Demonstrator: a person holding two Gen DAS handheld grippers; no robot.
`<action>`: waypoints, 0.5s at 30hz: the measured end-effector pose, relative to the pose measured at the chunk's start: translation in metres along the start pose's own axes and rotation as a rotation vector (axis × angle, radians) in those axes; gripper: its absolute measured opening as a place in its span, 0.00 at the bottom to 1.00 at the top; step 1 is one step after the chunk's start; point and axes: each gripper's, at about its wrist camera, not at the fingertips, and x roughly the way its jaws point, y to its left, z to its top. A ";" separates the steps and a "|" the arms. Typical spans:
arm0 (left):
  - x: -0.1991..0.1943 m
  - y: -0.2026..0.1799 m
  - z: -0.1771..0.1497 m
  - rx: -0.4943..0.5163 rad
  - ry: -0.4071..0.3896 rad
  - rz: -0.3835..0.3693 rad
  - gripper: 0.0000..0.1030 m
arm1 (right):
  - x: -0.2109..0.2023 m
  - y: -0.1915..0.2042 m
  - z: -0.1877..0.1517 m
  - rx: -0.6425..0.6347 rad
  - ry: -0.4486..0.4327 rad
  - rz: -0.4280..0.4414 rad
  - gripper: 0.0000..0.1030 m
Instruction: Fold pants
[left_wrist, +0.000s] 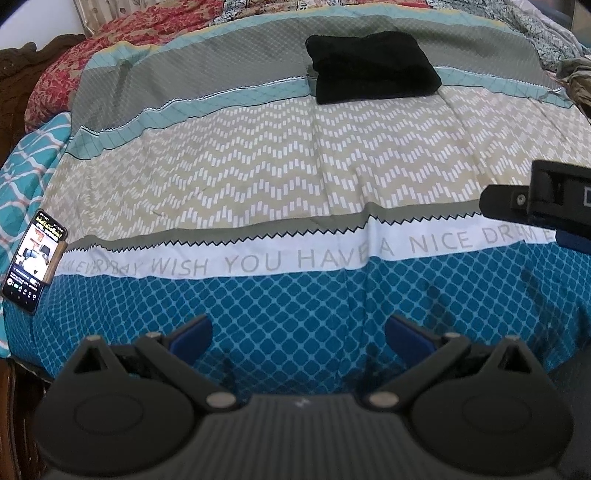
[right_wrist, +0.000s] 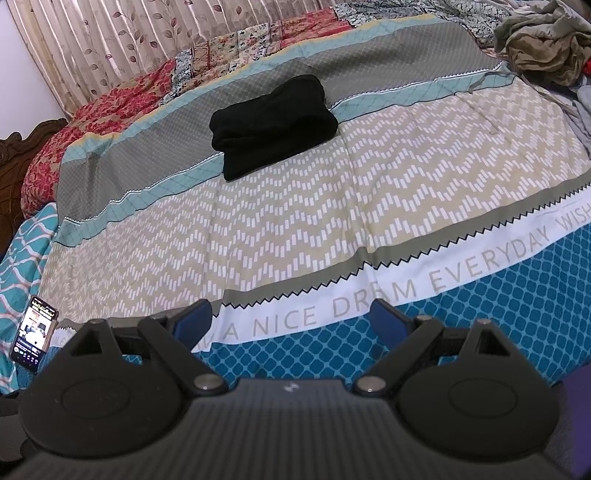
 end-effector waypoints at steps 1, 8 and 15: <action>0.000 0.000 0.000 0.001 0.002 0.001 1.00 | 0.000 0.000 0.000 0.000 0.000 0.001 0.91; 0.003 -0.001 0.001 0.004 0.011 0.005 1.00 | 0.000 0.001 0.000 0.000 0.001 0.001 0.91; 0.005 0.000 0.002 0.001 0.015 0.011 1.00 | 0.001 0.001 0.001 -0.002 -0.003 -0.001 0.91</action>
